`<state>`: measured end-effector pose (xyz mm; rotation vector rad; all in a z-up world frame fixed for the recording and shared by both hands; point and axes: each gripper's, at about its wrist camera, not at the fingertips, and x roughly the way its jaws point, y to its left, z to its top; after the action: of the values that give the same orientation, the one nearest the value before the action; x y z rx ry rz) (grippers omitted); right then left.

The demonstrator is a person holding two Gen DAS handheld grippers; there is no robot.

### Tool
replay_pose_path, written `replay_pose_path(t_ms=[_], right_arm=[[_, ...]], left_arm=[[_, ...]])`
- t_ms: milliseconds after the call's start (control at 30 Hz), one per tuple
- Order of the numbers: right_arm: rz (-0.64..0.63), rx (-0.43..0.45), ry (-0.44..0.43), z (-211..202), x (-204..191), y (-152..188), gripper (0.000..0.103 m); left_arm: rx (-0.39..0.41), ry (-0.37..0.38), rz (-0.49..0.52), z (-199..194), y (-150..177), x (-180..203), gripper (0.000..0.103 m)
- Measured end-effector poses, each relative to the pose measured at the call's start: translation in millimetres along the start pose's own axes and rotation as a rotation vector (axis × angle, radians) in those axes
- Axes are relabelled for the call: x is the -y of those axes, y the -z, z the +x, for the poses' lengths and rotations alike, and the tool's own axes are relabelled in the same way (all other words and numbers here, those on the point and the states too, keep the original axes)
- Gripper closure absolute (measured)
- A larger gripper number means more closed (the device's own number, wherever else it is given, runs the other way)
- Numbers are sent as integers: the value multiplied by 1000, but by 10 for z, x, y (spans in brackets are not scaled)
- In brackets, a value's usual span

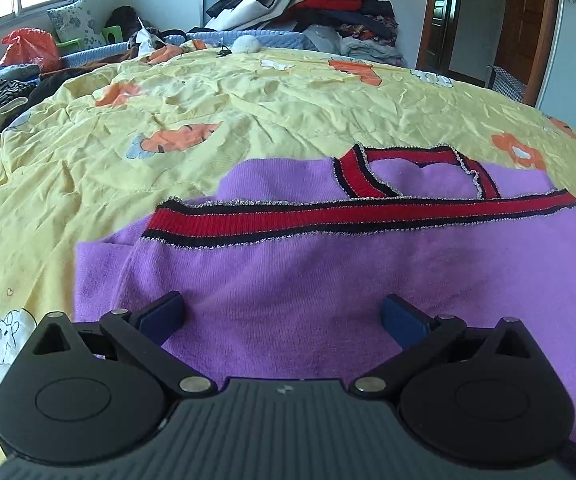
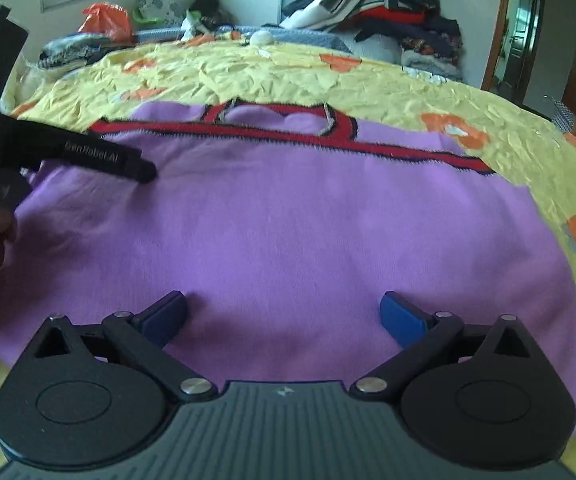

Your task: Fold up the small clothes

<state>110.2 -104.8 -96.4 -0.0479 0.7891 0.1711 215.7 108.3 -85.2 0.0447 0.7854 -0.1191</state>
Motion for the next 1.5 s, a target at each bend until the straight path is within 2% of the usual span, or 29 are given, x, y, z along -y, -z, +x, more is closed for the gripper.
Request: replay_pose_path(t_ms=[200, 300, 367, 433, 500, 533, 600, 633, 700, 767, 867, 1000, 1033, 1100, 1133, 1167, 1233, 1400, 1500], right_arm=[[4, -11, 31, -82, -68, -22, 0], [-55, 17, 41, -147, -222, -3, 0], [-87, 56, 5, -222, -352, 42, 0], [-139, 96, 15, -292, -518, 85, 0], [-161, 144, -14, -376, -661, 126, 0], [-167, 158, -47, -412, -717, 135, 0], [-182, 157, -103, -442, -821, 134, 0], [-183, 162, -110, -456, -864, 134, 0], [-206, 176, -120, -474, -964, 144, 0], [-247, 176, -138, -476, -1048, 149, 0], [-269, 171, -169, -486, -1122, 175, 0], [-313, 189, -201, -547, -1222, 254, 0], [-338, 196, -205, -562, -1264, 279, 0], [-387, 214, -196, -581, -1361, 326, 0], [-416, 223, -188, -577, -1421, 346, 0], [-445, 228, -184, -569, -1482, 359, 0], [-502, 250, -179, -580, -1612, 385, 0], [-676, 346, -110, -609, -2005, 437, 0], [-778, 369, -119, -574, -2232, 510, 0]], left_arm=[[-9, 14, 7, -14, -9, 5, 0], [-16, 62, 5, -92, -24, -96, 0], [7, 90, -35, -176, -16, -324, 0], [48, 112, -74, -278, 11, -607, 0], [58, 149, -146, -330, 36, -967, 0], [51, 196, -203, -325, 54, -1167, 0], [-11, 362, -321, -203, 92, -1540, 0], [-8, 436, -364, -181, 104, -1666, 0], [-41, 574, -445, -76, 71, -1846, 0], [-103, 671, -487, 89, -19, -1891, 0], [-185, 756, -526, 324, -178, -1852, 0], [-261, 789, -454, 529, -395, -1709, 2], [-271, 786, -441, 559, -434, -1677, 6], [-306, 781, -421, 637, -475, -1618, 34], [-336, 771, -423, 704, -489, -1598, 71], [-370, 755, -415, 785, -501, -1556, 98], [-379, 754, -386, 854, -495, -1500, 96], [-357, 758, -422, 893, -461, -1529, 96], [-346, 757, -440, 877, -440, -1592, 96]])
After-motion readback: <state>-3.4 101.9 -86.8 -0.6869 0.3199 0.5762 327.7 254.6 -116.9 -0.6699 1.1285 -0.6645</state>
